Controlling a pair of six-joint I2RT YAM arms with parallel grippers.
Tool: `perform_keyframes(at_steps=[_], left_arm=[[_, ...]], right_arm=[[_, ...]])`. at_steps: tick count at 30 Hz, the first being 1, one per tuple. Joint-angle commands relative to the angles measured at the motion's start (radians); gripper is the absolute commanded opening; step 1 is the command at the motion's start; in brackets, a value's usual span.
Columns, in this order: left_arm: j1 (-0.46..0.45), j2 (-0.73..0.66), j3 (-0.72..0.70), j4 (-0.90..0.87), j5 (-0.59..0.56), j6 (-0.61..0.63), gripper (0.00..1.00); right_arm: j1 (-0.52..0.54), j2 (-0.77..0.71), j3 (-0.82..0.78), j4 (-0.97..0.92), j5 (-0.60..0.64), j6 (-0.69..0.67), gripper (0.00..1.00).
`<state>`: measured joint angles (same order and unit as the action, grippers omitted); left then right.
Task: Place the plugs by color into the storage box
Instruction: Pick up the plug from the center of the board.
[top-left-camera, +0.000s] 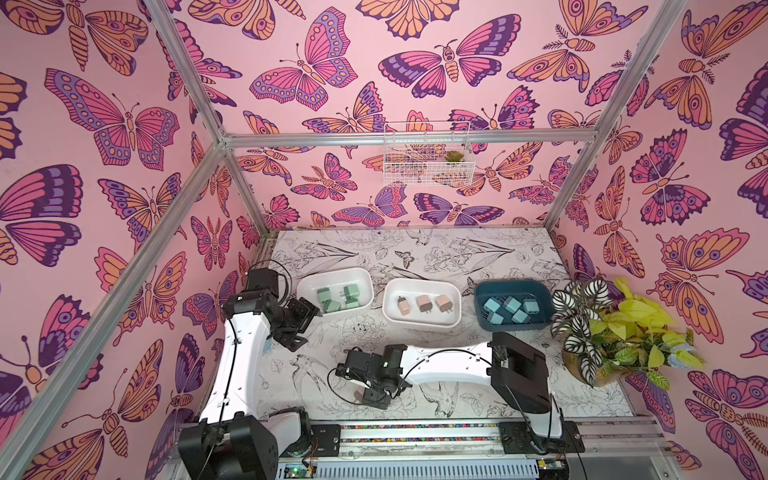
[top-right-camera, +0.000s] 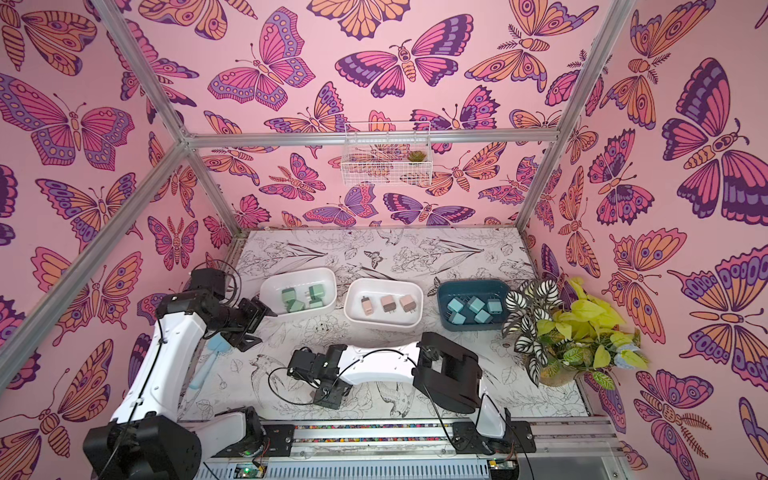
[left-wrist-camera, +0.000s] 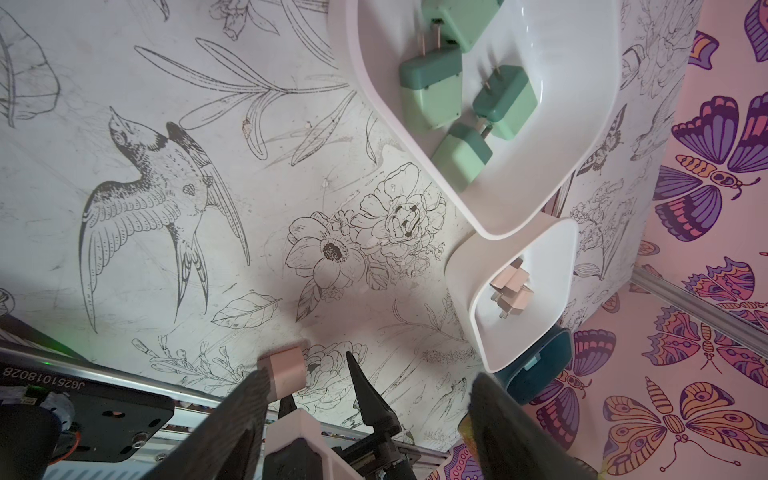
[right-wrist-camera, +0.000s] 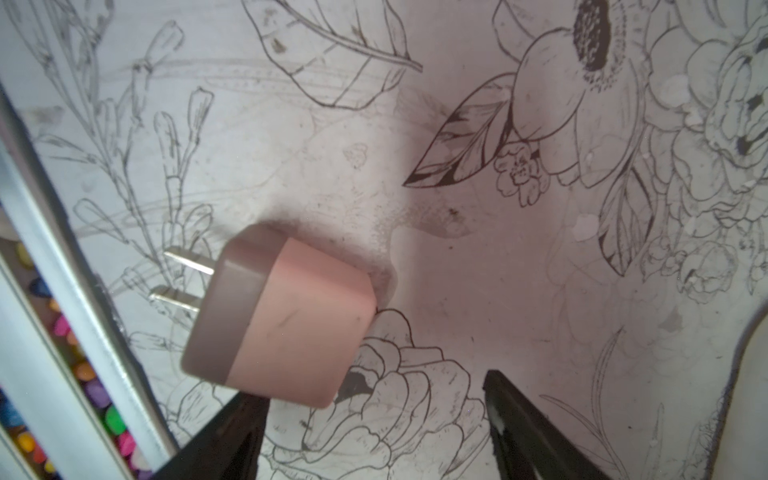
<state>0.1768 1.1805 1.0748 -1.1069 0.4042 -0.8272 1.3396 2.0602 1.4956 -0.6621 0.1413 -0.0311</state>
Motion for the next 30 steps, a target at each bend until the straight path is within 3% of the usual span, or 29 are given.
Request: perform_keyframes(at_steps=[1, 20, 30], left_arm=[[0.003, 0.008, 0.017, -0.017, 0.014, 0.010, 0.78], [0.001, -0.001, 0.010, -0.018, 0.012, 0.010, 0.78], [0.001, -0.010, 0.001, -0.016, 0.012, 0.008, 0.78]], right_arm=[[0.004, 0.037, 0.050, 0.020, 0.007, 0.000, 0.82], [0.004, 0.104, 0.136, 0.054, -0.052, -0.009, 0.80], [-0.038, 0.111, 0.111, 0.060, -0.065, 0.042, 0.70]])
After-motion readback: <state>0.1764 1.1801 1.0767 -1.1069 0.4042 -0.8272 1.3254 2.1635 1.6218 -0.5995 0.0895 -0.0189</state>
